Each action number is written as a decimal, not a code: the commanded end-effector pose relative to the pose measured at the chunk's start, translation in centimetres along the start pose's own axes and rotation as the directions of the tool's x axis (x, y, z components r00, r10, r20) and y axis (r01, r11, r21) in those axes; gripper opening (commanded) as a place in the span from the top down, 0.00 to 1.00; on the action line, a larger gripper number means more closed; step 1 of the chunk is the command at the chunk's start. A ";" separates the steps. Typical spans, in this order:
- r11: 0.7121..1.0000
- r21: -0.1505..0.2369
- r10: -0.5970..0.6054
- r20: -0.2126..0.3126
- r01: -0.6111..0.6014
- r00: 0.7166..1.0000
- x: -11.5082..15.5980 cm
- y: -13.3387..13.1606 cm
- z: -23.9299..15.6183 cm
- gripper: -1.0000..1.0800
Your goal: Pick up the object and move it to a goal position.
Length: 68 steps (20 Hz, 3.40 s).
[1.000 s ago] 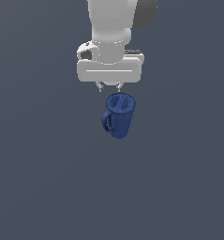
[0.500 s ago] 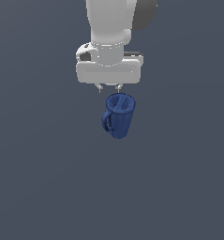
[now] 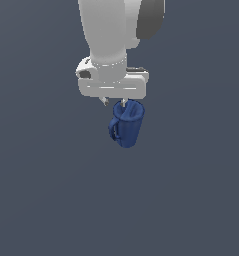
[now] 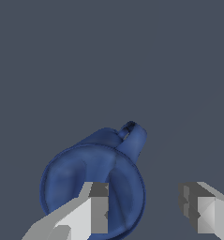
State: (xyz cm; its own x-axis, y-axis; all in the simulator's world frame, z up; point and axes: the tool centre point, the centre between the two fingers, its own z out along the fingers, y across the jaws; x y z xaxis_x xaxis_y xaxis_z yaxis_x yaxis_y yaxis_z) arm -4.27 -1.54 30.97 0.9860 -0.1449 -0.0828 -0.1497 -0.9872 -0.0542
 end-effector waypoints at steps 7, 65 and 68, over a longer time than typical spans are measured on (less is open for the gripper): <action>0.984 0.046 0.162 0.176 -0.172 0.971 2.3 0.9 3.0 0.38; 0.826 -0.039 0.424 0.700 -0.563 0.574 3.5 2.2 15.9 1.00; 0.826 -0.039 0.424 0.700 -0.563 0.574 3.5 2.2 15.9 1.00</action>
State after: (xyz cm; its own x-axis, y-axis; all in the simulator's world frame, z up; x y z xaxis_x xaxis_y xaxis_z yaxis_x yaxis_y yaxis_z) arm -2.31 -3.20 14.76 0.4514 -0.4560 -0.7670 -0.6753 -0.7364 0.0404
